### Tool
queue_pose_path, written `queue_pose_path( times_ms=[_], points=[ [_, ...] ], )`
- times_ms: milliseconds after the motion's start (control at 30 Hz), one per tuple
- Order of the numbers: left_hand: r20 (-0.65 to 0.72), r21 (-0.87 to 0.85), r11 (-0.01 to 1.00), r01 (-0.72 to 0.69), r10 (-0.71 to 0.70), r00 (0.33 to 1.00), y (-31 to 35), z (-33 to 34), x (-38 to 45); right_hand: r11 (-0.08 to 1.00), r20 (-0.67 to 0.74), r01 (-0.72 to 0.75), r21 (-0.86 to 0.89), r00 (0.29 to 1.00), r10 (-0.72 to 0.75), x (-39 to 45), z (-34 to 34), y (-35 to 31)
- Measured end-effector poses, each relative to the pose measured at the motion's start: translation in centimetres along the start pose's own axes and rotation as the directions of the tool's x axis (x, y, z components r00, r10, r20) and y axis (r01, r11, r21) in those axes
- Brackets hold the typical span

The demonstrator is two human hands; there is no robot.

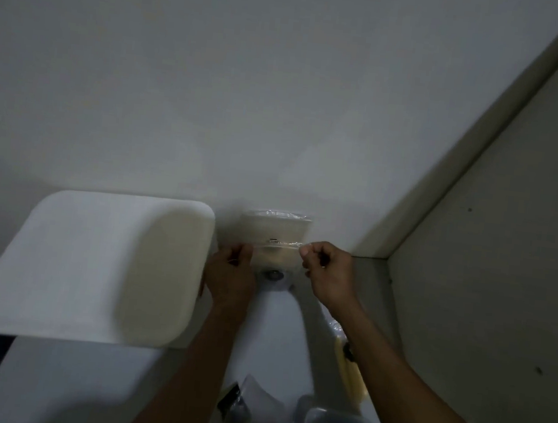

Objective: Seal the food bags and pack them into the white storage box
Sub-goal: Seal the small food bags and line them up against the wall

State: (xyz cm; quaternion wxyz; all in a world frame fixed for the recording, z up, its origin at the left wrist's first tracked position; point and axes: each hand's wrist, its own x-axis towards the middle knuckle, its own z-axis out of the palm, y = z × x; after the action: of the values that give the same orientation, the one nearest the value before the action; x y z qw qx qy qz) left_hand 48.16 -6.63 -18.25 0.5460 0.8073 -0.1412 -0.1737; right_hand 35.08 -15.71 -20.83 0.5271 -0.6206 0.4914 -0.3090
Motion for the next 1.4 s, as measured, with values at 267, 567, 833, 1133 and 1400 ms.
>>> queue_pose_path(
  times_ms=[267,567,833,1133,1400],
  points=[
    [-0.036,-0.066,0.997,0.042,-0.044,0.998,-1.0,2.3,2.8,0.999,-0.028,-0.036,0.03,0.999,0.036,2.7,1.8,0.5],
    [-0.029,-0.013,0.994,0.112,-0.112,0.993,-0.6,2.6,2.8,0.996,-0.106,-0.09,-0.027,0.991,0.087,2.9,2.7,0.3],
    [0.094,0.079,0.994,0.075,-0.082,0.992,-0.1,-1.6,-2.3,0.989,-0.118,-0.14,0.039,0.983,0.144,-2.6,0.2,-1.4],
    [0.303,0.129,0.987,-0.096,0.053,0.951,-2.0,-7.9,-10.8,0.985,-0.22,-0.174,-0.002,0.961,0.169,-14.1,-7.2,-1.5],
    [0.454,0.214,0.975,-0.059,-0.046,0.89,-4.8,-5.4,-15.3,0.913,-0.27,-0.246,-0.325,0.95,0.159,-16.9,-8.7,2.6]
  ],
)
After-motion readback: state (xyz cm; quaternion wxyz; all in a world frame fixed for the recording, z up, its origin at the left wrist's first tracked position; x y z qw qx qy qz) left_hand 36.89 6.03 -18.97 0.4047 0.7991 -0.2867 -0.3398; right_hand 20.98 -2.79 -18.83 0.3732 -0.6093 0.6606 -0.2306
